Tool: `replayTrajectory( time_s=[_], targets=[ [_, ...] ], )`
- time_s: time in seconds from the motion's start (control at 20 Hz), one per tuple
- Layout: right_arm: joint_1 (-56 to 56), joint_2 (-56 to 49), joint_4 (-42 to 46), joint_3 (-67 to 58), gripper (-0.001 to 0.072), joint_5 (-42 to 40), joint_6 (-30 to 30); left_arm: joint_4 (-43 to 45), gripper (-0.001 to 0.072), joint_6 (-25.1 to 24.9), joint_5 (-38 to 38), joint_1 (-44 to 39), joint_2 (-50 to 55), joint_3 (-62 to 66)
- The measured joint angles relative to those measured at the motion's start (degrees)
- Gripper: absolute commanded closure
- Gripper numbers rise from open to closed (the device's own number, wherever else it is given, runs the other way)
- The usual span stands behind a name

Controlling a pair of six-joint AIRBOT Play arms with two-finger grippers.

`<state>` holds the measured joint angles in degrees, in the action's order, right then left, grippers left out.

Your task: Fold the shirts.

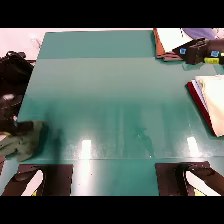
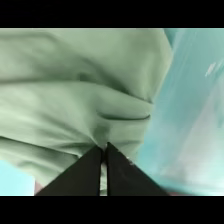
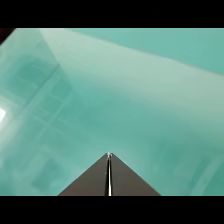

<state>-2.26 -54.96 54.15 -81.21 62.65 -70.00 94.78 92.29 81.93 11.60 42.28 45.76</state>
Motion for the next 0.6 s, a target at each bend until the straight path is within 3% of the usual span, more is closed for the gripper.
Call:
replayTrajectory(
  time_s=[0.25,0.6],
  targets=[
    [0.0,-2.6,-0.1,-8.1,0.0696,-0.3,0.0,-6.3,0.0687,1.1,-3.4,-7.5,0.2,23.4],
    [0.0,-7.9,0.0,-23.7,0.0696,0.9,0.0,-8.2,0.0687,2.1,-7.8,-32.2,12.1,48.5]
  ],
)
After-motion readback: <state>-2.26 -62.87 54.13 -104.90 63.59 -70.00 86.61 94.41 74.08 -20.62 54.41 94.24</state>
